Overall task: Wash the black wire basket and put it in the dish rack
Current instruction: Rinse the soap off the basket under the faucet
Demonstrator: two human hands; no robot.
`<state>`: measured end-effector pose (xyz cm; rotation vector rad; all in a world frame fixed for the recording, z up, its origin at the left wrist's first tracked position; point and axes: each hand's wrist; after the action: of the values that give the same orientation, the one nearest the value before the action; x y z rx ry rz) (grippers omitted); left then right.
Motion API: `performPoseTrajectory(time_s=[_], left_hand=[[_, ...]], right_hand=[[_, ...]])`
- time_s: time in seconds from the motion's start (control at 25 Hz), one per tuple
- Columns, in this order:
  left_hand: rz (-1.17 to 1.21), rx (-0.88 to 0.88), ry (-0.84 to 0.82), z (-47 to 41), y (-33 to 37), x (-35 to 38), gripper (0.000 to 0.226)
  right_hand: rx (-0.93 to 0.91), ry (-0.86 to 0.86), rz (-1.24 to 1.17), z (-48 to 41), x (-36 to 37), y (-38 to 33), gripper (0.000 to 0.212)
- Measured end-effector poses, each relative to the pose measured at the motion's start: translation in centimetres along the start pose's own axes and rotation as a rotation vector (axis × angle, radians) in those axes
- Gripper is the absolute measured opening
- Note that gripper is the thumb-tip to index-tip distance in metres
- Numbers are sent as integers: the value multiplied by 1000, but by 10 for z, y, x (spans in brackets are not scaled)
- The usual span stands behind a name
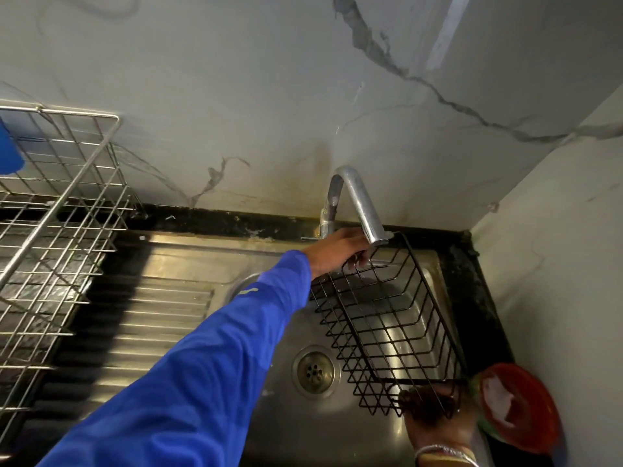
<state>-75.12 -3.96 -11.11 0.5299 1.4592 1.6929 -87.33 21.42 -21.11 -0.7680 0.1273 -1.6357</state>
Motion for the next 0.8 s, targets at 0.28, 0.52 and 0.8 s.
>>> performPoseTrajectory(time_s=[0.28, 0.52, 0.8], left_hand=[[-60, 86, 132, 14, 16, -12, 41], [-427, 107, 56, 15, 32, -11, 48], [-611, 149, 20, 7, 23, 16, 35]], right_hand=[[279, -121, 701, 8, 15, -16, 37], [80, -566, 1308, 19, 30, -77, 73], [-617, -586, 1097, 60, 130, -28, 30]])
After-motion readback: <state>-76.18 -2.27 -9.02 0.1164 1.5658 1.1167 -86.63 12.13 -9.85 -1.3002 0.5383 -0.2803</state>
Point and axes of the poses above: each hand's wrist, its own z-axis away from the middle knuckle, its own x-axis out of the palm, y = z × x, and after that the axes turned 5 degrees about x, right-handed
